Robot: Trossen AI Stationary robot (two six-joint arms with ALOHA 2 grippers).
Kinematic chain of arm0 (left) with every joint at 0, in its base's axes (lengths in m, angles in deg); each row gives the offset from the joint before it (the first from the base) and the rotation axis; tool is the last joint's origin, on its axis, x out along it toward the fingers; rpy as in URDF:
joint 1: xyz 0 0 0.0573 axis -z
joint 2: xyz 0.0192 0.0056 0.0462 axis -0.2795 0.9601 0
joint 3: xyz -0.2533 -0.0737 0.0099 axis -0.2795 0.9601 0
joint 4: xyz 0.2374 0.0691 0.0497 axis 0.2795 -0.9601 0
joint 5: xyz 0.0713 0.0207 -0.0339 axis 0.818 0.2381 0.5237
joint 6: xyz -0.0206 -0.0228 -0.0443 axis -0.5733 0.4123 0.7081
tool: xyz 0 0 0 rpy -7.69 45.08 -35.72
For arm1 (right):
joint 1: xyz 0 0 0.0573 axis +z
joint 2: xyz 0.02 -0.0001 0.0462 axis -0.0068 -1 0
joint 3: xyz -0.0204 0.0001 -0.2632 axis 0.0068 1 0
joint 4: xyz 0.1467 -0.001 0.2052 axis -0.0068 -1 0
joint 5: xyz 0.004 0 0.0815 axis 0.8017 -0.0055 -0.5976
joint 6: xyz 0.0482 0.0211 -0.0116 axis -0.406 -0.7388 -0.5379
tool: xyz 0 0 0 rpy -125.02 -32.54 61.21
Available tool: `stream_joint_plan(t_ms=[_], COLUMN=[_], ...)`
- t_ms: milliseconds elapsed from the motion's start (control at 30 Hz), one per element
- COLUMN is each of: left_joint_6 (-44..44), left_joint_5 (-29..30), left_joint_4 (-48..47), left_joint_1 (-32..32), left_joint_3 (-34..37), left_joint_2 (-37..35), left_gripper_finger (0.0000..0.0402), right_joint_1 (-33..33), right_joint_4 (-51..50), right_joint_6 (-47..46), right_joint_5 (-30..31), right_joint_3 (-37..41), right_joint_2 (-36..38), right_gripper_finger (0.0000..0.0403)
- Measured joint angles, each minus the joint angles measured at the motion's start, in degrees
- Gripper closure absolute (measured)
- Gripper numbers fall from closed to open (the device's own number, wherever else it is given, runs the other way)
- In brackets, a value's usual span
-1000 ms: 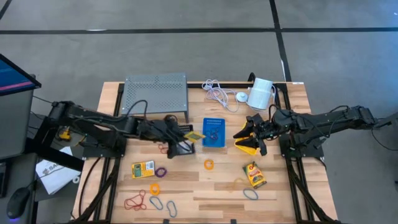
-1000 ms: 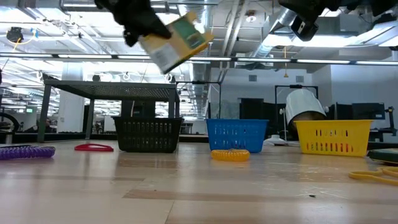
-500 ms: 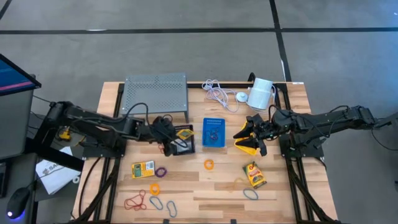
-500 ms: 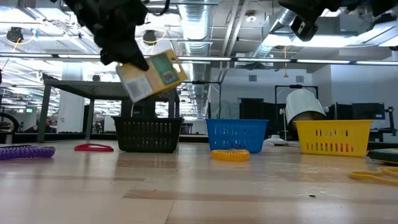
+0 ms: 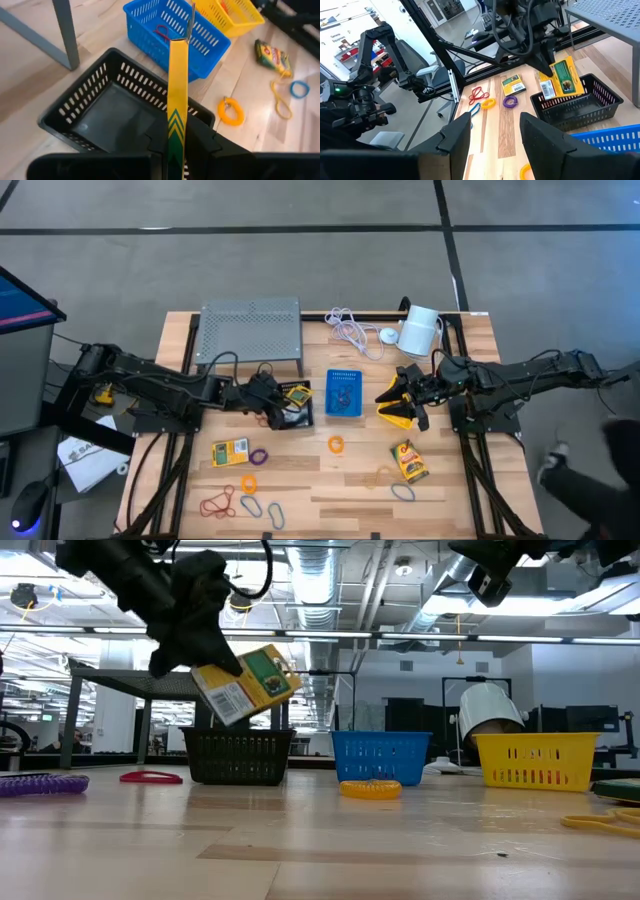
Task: Pick & Place Office Desk Supplies
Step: Put the crayon box into the black basket
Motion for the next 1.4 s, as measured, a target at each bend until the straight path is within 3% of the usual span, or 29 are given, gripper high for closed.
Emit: stream_joint_plan(t_ms=[533, 1000, 1400], left_joint_6=[3.59, 5.17, 5.95], left_joint_5=[-0.87, -0.90, -3.45], left_joint_4=[10.68, 10.82, 10.72], left_joint_1=[0.00, 0.00, 0.00], left_joint_3=[1.79, 1.79, 1.79], left_joint_2=[10.08, 10.26, 10.26], left_gripper_finger=[0.0366, 0.0360, 0.0299], right_joint_1=[0.07, 2.38, 2.36], right_joint_4=[-1.01, -1.20, -0.93], right_joint_6=[0.02, 0.04, 0.02], right_joint_5=[0.00, 0.00, 0.00], right_joint_3=[0.02, 0.02, 0.02], right_joint_2=[0.00, 0.00, 0.00], right_gripper_finger=[0.0237, 0.0237, 0.0237])
